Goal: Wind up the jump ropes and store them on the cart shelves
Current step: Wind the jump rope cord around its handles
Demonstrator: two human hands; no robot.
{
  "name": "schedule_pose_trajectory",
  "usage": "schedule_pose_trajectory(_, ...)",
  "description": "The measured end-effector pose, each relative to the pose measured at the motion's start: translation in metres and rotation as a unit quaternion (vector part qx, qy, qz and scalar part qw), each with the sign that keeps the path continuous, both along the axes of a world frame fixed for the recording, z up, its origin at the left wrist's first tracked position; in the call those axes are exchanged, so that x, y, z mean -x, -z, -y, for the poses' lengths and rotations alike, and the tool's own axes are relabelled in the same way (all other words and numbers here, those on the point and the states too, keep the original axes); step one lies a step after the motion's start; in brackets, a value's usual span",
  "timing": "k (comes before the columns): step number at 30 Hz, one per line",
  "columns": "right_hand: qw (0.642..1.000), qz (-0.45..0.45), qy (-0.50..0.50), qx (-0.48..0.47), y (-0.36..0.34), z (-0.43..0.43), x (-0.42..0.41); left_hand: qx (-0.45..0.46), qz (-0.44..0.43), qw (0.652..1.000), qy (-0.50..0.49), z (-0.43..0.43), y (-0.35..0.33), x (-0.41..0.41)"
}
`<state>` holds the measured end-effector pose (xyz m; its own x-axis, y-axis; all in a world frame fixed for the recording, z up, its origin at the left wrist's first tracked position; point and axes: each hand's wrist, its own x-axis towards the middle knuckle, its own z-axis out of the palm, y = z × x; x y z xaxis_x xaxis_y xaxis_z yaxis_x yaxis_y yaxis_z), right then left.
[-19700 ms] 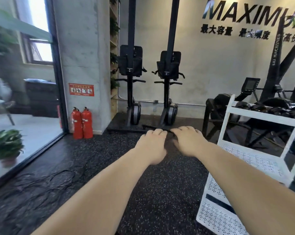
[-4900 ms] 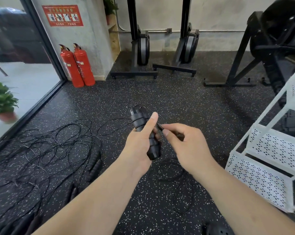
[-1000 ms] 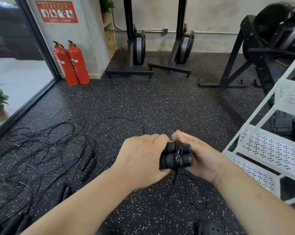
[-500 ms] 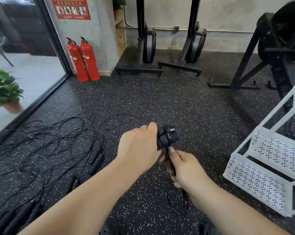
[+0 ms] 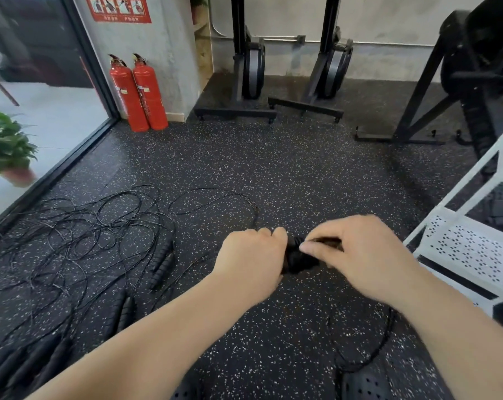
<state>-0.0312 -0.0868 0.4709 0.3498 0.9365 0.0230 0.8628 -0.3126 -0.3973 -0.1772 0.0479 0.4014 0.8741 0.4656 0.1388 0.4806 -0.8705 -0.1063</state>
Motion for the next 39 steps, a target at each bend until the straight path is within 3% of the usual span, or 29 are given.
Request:
schedule_pose_trajectory(7,0.968,-0.244,0.019,-0.048,0.008,0.003,-0.031,-0.013,0.019,0.996,0.081,0.018,-0.011,0.0)
schedule_pose_trajectory(11,0.976,-0.211,0.031,-0.032,0.024,0.001,-0.029,-0.031,0.061,0.995,0.075,0.01,-0.009,0.0)
schedule_pose_trajectory(15,0.946,-0.322,0.025,-0.024,0.029,0.002,-0.015,0.004,0.089,0.995,0.055,0.006,-0.007,0.0)
schedule_pose_trajectory(20,0.927,-0.365,0.051,-0.069,0.033,0.001,-0.015,0.093,0.098,0.99,0.024,0.013,-0.017,-0.002)
schedule_pose_trajectory(25,0.926,-0.363,0.047,-0.087,0.039,0.001,-0.021,0.181,0.051,0.98,0.069,0.0,-0.025,0.004)
schedule_pose_trajectory(28,0.942,-0.333,0.014,-0.043,0.038,0.001,-0.023,0.123,0.019,0.989,0.075,-0.011,-0.027,0.004)
schedule_pose_trajectory(31,0.986,-0.166,-0.028,0.017,0.036,0.004,-0.033,0.065,-0.025,0.992,0.109,-0.013,-0.022,0.003)
schedule_pose_trajectory(33,0.996,-0.081,-0.027,0.025,0.031,0.006,-0.04,0.057,-0.04,0.989,0.128,-0.009,-0.018,0.002)
schedule_pose_trajectory(39,0.989,-0.143,-0.037,-0.031,0.019,0.008,-0.043,0.067,-0.036,0.983,0.164,-0.004,-0.023,0.003)
